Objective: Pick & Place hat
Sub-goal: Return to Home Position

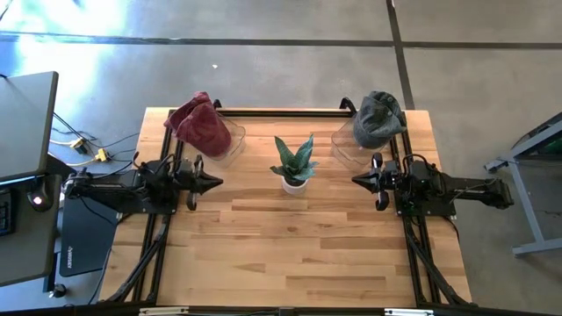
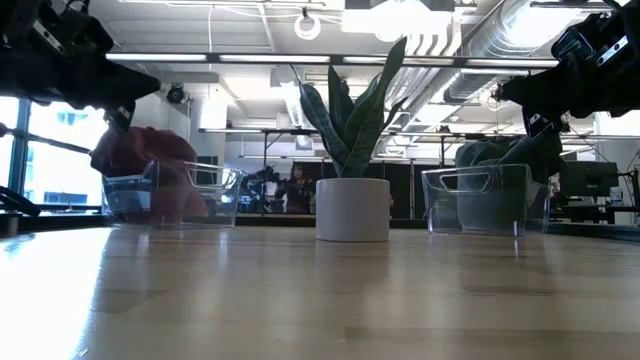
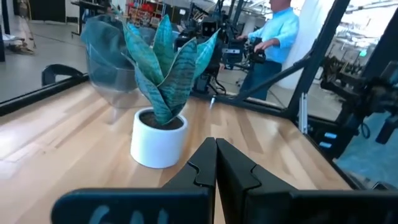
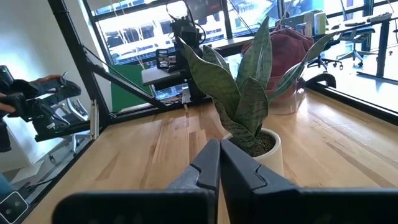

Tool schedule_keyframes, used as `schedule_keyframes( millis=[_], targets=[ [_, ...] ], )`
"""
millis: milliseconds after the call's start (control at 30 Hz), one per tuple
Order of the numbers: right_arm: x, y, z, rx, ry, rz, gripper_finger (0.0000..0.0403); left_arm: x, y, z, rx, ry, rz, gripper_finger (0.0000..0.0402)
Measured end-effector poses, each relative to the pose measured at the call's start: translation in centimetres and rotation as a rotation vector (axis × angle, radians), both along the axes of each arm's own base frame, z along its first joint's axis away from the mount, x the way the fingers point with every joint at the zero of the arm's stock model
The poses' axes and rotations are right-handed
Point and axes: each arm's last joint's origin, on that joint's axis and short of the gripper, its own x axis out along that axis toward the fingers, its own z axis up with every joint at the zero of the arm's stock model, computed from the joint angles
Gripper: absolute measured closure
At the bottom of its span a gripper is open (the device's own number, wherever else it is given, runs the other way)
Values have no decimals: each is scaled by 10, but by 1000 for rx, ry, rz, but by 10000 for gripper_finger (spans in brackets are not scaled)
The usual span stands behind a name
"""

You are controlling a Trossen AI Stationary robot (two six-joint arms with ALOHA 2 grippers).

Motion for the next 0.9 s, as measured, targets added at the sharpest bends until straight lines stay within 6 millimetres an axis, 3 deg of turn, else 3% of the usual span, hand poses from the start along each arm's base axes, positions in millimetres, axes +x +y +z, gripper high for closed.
schedule_keyframes(
  millis=[333, 900],
  targets=[
    [0, 0, 0, 0, 0, 0, 395, 0, -4, 0, 53, 0, -78, 401],
    [0, 0, 0, 0, 0, 0, 398, 0, -3, 1, 54, -10, -37, 401]
  ],
)
